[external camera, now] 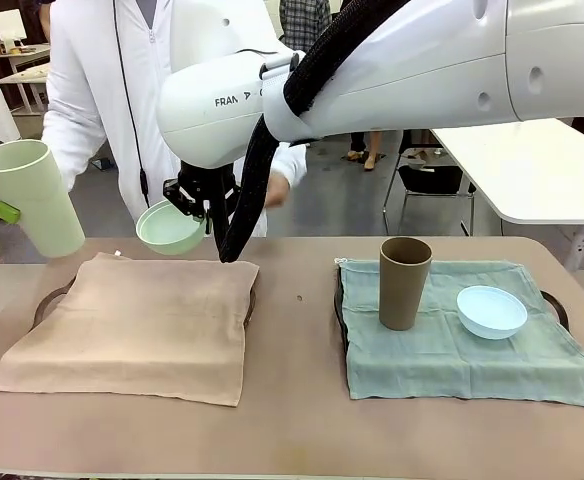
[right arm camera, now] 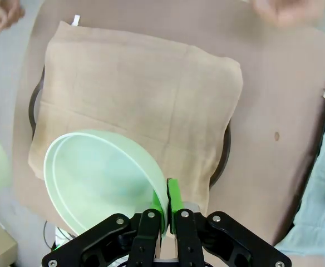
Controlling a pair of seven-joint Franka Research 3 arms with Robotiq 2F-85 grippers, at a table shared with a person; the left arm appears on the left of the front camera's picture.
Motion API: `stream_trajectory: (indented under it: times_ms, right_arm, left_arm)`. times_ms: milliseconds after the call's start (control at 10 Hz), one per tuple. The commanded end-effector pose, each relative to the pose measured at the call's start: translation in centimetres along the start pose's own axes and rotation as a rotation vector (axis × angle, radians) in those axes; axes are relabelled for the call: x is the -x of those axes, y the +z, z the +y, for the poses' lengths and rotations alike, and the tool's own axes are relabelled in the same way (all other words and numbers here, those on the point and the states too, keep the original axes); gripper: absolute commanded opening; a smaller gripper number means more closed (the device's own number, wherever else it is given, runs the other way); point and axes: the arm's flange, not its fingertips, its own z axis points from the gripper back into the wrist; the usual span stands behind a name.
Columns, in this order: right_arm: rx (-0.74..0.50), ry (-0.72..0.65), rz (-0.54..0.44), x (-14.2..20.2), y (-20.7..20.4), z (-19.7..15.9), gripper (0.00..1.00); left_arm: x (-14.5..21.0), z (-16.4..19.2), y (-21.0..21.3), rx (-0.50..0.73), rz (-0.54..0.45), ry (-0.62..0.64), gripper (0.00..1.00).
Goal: Set up a tray with a mat and arrange the tableware.
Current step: Place the Picnic Bowl and Reusable plastic cup back onto the Handle tray in front of the human's position.
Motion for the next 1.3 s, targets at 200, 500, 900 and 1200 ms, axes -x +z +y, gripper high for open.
stream_trajectory:
  times_ms: [200,500,900,1200]
  right_arm:
    - [0.0,0.001,0.0,0.07,-0.02,0.03,0.02]
    - [0.0,0.001,0.0,0.07,-0.02,0.03,0.02]
    - [0.0,0.001,0.0,0.07,-0.02,0.03,0.02]
    - [0.0,0.001,0.0,0.07,-0.02,0.03,0.02]
  left_arm:
    - [-0.11,0.03,0.19,-0.001,0.007,-0.015,0.0]
    - [-0.11,0.03,0.19,-0.001,0.007,-0.015,0.0]
    - [-0.11,0.03,0.19,-0.001,0.007,-0.015,0.0]
    - [-0.11,0.03,0.19,-0.001,0.007,-0.015,0.0]
